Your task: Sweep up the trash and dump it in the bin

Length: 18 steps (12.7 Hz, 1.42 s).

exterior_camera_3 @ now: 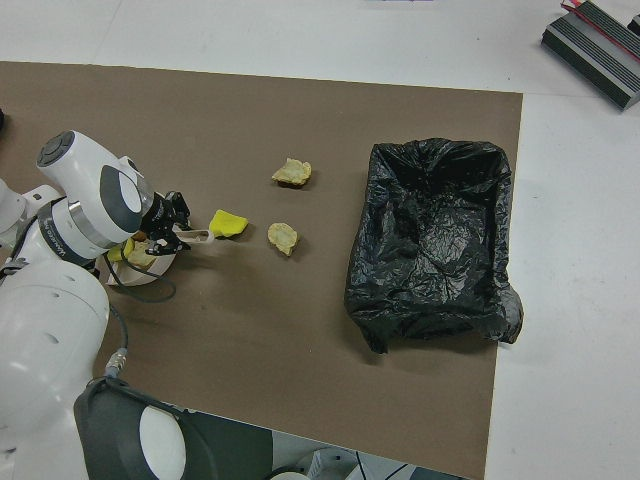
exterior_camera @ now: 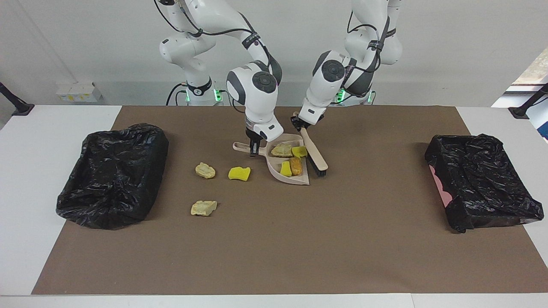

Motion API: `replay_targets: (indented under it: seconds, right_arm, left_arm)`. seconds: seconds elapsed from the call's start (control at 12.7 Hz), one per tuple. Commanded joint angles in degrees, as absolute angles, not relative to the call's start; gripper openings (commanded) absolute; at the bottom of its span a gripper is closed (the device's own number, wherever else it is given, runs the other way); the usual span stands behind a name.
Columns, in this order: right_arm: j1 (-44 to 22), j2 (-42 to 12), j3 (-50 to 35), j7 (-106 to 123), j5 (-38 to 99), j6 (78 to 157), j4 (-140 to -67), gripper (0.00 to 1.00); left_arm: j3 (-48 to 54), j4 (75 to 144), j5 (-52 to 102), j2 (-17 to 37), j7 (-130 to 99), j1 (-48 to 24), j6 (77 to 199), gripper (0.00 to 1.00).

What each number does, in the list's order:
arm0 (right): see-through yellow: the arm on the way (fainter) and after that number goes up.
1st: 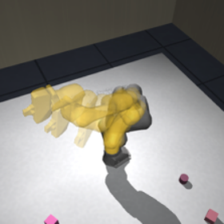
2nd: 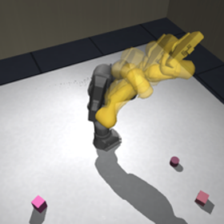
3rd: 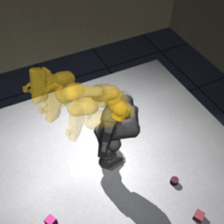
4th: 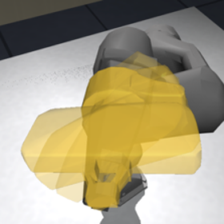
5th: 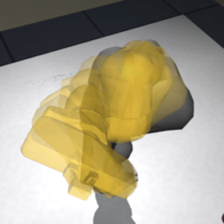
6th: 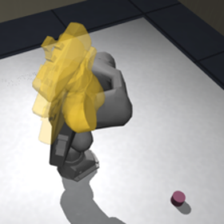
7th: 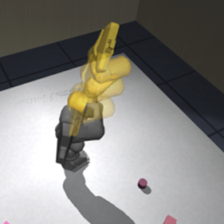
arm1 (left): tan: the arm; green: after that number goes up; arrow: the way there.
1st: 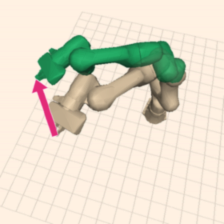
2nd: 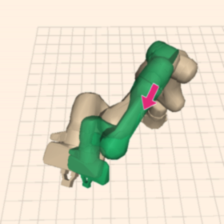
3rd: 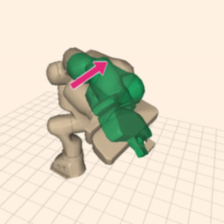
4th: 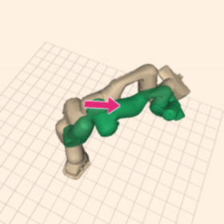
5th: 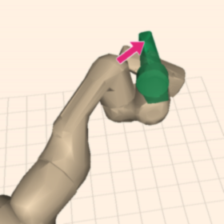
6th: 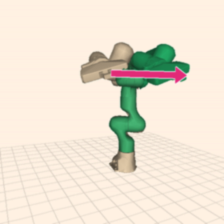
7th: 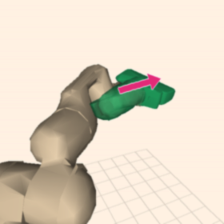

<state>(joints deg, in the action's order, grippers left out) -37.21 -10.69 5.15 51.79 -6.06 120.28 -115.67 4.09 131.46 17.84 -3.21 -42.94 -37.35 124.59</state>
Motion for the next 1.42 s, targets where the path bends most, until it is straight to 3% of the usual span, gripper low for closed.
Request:
replay_targets:
  seconds: [0.0,0.32,0.63,1.34]
  right_arm:
    - [-36.3,-10.8,4.9,50.0,-6.9,122.2,-116.5,0.0]
    - [-35.8,-10.7,4.9,50.4,-6.4,125.5,-117.2,0.0]
    - [-33.4,-10.3,4.9,55.9,0.1,128.8,-116.9,0.0]
    - [-29.4,-8.5,4.9,64.1,4.9,128.4,-116.0,0.0]
  left_arm:
    - [3.6,129.9,18.8,-3.4,-40.5,-38.3,123.3,0.0]
    - [3.3,126.0,18.0,-3.4,-41.0,-37.9,118.6,0.0]
    - [2.9,126.0,15.5,-4.0,-40.6,-37.2,117.6,0.0]
    - [2.9,128.3,13.5,-5.7,-35.6,-36.3,115.4,0.0]
